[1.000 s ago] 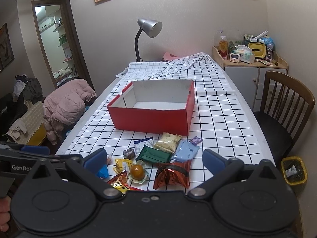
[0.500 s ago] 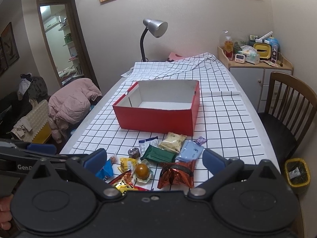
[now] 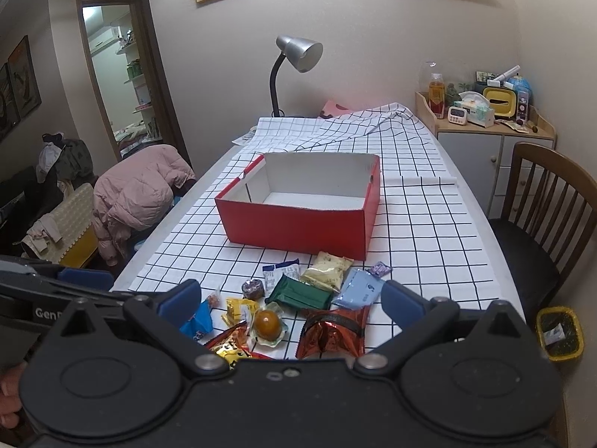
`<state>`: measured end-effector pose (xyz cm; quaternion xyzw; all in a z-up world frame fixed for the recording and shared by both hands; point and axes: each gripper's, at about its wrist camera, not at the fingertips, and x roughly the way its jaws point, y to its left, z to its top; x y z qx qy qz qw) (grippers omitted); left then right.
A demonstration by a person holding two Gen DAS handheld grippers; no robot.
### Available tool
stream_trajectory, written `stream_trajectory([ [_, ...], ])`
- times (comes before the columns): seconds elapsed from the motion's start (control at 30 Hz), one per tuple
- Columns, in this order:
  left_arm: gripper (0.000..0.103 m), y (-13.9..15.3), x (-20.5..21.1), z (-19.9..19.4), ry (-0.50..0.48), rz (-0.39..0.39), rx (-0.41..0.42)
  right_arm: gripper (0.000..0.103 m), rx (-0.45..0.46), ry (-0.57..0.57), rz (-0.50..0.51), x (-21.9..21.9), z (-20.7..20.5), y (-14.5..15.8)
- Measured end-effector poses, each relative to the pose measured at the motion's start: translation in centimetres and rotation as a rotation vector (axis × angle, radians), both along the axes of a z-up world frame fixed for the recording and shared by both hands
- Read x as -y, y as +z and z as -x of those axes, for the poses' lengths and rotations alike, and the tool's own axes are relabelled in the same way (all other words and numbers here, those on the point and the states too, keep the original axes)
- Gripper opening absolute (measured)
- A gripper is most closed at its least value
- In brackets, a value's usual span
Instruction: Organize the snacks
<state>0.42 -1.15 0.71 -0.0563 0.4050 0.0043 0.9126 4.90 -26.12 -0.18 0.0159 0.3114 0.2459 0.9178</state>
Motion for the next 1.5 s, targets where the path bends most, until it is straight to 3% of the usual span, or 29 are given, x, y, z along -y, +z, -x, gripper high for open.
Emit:
stream_trajectory([
  [0.2,0.095,-1.9,-2.2,-1.9,0.063,0.016,-0.046,0.102,-0.034,-0.031,0.026,-0.2,-2.3,-1.6],
  [0.37,0.095,-4.2,-3.5,-3.5,0.09,0.022,-0.118,0.1,-0.115,-0.042,0.055,-0.5,-4.5,-4.5],
  [0.57,0.095,-7.1,-2.9,-4.5,0.044,0.013,-0.2,0.098,-0.221,-0.077,0.048,0.2,-6.9,-8.0],
  [0.9,0.095,-10.6,-1.5,-6.1,0.01,0.016,-0.309,0.098,-0.292,-0.058,0.057,-0.9,-10.1,-11.2],
  [1.2,0.095,-13.4,-1.9,-7.6,0.017,0.18,-0.414,0.097,-0.369,-0.038,0.087,-2.7,-12.7,-14.3],
  [1.43,0.094,-15.1,-1.9,-8.5,0.014,0.231,-0.458,0.097,-0.415,-0.036,0.112,-3.8,-13.9,-15.9],
  [1.5,0.086,-15.2,-1.8,-8.6,0.001,0.253,-0.466,0.097,-0.428,-0.035,0.113,-4.0,-14.0,-16.3],
])
